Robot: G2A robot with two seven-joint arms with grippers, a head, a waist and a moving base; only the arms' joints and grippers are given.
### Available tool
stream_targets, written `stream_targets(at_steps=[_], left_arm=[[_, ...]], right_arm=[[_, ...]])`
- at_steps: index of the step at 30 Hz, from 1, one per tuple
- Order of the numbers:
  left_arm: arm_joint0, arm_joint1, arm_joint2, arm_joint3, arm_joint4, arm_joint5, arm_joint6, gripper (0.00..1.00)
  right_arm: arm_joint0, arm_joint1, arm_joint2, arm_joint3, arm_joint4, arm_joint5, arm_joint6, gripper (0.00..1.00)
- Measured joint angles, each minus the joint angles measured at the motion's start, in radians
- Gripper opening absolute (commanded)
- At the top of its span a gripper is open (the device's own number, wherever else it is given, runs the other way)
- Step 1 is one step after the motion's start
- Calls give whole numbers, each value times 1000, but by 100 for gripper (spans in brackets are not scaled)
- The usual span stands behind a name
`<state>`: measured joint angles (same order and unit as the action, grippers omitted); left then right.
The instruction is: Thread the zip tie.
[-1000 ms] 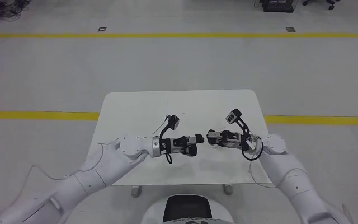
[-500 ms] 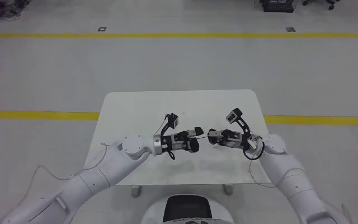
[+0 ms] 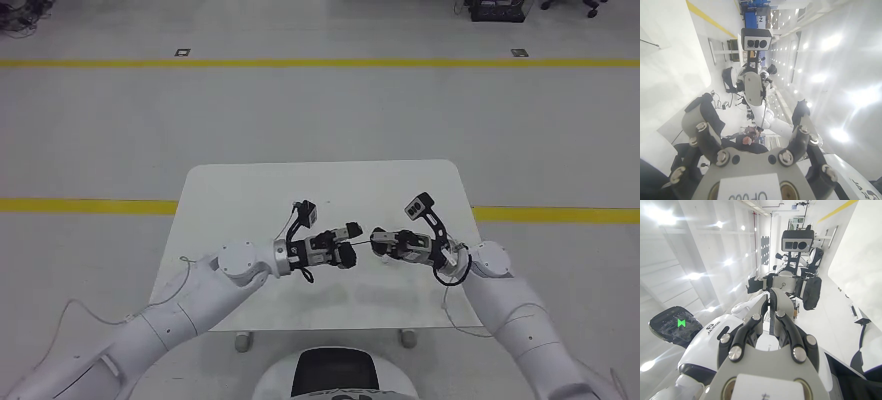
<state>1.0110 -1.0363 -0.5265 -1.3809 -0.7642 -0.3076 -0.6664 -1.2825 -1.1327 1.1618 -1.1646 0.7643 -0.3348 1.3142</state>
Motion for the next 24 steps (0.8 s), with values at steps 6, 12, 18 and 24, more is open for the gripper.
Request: stream_targets(at_steps=[6, 12, 18, 24], left_arm=[[10, -3, -18, -4, -2, 8, -4, 100], [11, -3, -18, -6, 0, 9, 0, 100], [28, -6, -35, -18, 8, 17, 8, 100], [42, -8, -56, -18, 15, 17, -3, 45]], right_arm=[[-3, 1, 10, -4, -4, -5, -14, 0], [-4, 1, 9, -7, -6, -4, -17, 0], [-22, 3, 12, -42, -30, 18, -56, 0], [-21, 4, 11, -45, -49, 31, -62, 0]])
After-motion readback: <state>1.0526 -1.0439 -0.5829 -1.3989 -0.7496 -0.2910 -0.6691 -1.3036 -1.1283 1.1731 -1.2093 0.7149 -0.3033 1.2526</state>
